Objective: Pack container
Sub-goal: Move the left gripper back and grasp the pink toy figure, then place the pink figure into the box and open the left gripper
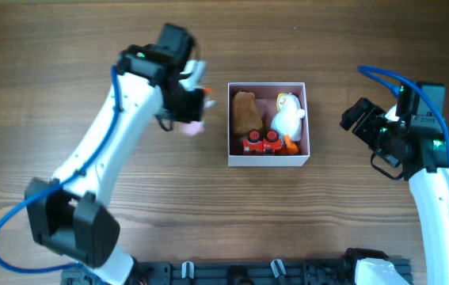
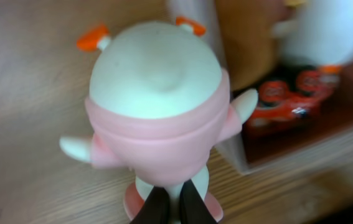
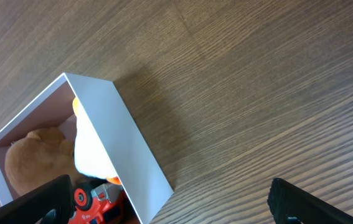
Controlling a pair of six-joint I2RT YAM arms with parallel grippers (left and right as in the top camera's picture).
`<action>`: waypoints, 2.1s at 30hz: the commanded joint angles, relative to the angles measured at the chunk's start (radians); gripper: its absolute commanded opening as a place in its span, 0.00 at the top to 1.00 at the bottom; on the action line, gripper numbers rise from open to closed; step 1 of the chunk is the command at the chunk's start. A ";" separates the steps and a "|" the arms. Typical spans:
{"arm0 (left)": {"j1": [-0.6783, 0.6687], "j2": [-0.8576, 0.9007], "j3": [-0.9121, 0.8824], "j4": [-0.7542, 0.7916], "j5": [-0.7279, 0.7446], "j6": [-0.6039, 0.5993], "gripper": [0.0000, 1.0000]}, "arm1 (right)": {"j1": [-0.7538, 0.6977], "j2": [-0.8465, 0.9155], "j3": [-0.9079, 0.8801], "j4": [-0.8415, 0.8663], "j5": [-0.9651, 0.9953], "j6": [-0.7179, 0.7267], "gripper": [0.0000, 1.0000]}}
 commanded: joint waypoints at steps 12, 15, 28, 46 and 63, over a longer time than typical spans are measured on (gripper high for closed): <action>-0.301 0.158 0.008 0.434 -0.095 0.298 0.96 | -0.002 0.005 0.008 0.002 -0.012 0.011 0.01; -0.283 0.223 0.008 0.507 -0.096 0.298 0.96 | -0.002 0.005 0.008 0.002 -0.012 0.011 0.00; -0.226 0.222 0.008 0.531 -0.120 0.169 0.00 | -0.002 0.005 0.008 0.003 -0.012 0.011 0.01; -0.253 0.354 0.008 0.556 -0.068 0.135 0.86 | -0.002 0.005 0.008 0.003 -0.012 0.011 0.00; -0.083 -0.213 0.077 0.036 -0.264 -0.134 0.23 | -0.002 0.005 0.008 0.003 -0.012 0.011 0.00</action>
